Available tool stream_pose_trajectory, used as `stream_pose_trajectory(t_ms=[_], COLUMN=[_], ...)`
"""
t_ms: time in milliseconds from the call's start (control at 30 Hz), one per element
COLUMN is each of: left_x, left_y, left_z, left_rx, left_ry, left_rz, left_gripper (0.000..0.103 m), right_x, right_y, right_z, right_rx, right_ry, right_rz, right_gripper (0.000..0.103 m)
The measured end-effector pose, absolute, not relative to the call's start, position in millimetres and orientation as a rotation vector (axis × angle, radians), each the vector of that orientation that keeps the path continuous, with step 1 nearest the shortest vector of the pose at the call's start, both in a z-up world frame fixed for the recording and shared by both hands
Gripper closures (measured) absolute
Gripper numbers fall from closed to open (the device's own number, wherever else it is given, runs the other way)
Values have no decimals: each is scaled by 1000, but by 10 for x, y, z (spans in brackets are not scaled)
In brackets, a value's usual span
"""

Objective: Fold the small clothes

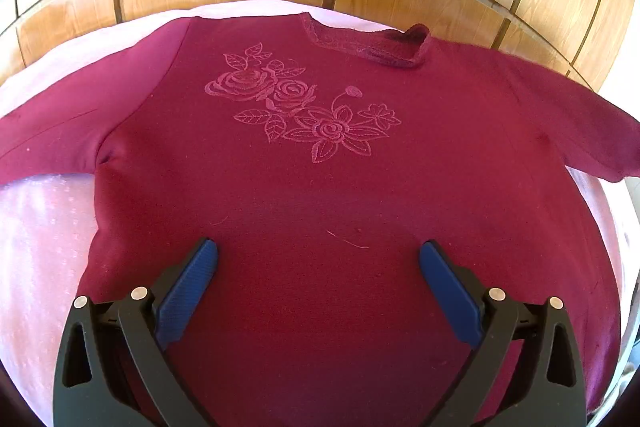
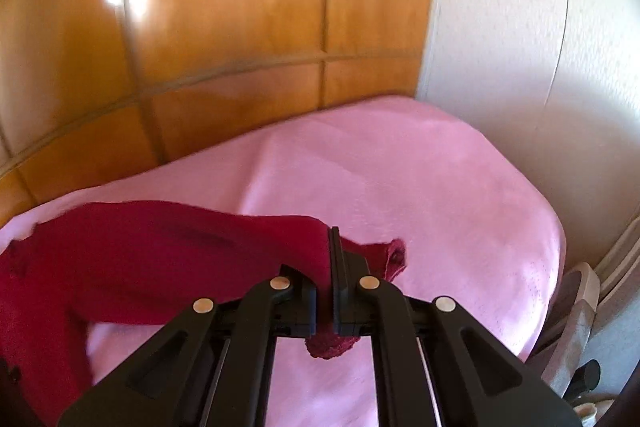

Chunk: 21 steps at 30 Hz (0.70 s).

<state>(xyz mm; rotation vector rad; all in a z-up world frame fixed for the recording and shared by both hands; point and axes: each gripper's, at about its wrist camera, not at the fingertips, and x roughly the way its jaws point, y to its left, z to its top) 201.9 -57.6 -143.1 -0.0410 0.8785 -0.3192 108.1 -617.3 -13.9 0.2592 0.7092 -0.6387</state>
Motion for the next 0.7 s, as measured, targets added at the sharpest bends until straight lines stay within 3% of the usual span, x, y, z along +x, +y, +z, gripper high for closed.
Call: stream_pose_trajectory(t_ms=[100, 167, 233, 267, 467, 533, 700], left_x=[2022, 2024, 2026, 2026, 2032, 2032, 2033], left_y=[-573, -574, -568, -565, -561, -561, -562], left_z=[-1428, -1428, -1425, -1423, -1431, -1431, -1433], left_rx=[-41, -40, -40, -41, -43, -43, -42], left_ry=[879, 879, 879, 879, 876, 876, 876], left_rz=[-319, -318, -318, -319, -320, -320, -320], left_gripper=[4, 4, 4, 4, 4, 4, 4], right_x=[1341, 1409, 1379, 1307, 681, 647, 860], right_y=[-6554, -6723, -6870, -6902, -6836, -6874, -6878], right_z=[-505, -646, -664, -647, -915, -1085, -1367], right_rx=[327, 404, 434, 468, 798, 947, 1119], right_ry=[831, 841, 792, 751, 675, 666, 606], right_rz=[-691, -710, -780, -806, -608, -484, -404], right_gripper=[96, 82, 38, 31, 33, 41, 42])
